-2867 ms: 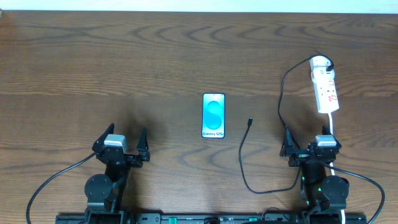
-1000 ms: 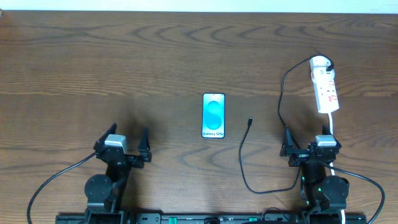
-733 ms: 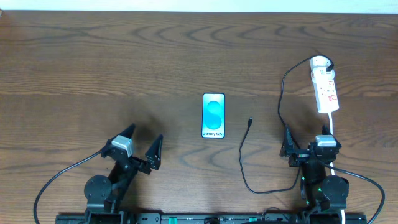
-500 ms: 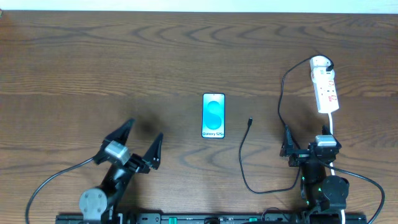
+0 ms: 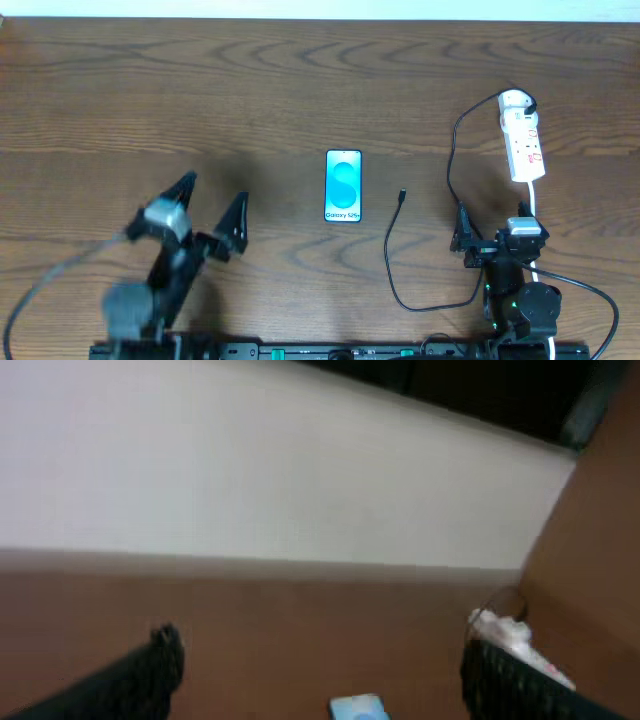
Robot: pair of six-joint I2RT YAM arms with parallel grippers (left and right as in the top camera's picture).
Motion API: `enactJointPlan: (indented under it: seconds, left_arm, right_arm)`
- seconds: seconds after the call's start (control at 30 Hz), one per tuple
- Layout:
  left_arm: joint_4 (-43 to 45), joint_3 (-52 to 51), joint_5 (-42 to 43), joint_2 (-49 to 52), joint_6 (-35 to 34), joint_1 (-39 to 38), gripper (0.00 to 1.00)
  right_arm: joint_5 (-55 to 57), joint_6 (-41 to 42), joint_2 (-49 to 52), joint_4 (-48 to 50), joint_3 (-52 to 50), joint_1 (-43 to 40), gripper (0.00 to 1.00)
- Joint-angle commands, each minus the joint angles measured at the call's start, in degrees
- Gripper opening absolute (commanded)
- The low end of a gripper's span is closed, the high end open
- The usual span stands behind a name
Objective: Plug charger to phone and switch on socket
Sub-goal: 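Move the left gripper forward over the Galaxy S25+ phone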
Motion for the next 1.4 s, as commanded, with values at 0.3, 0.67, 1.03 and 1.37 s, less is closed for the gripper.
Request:
enactJointPlan:
  seconds: [0.3, 0.67, 1.03, 1.37]
  left_arm:
    - [-41.72, 41.86, 22.43, 46.84, 4.63, 0.22, 0.9]
    - [-55.3, 52.48, -0.13, 63.28, -8.37, -10.12, 0.9]
    - [-77.42, 84.37, -16.26, 89.24, -8.33, -20.72, 0.9]
    - [-67.98, 85.18, -15.23, 97.98, -16.72, -27.8, 0.9]
  right_arm:
    - [0.24, 0.76, -0.37, -0.24, -0.11, 0.31, 0.99]
    - [0.24, 0.76, -0.37, -0.24, -0.09, 0.31, 0.99]
    - [0.24, 0.76, -0.37, -0.26, -0.09, 0.31, 0.99]
    - [0.24, 0.76, -0.37, -0.26, -0.09, 0.31, 0.99]
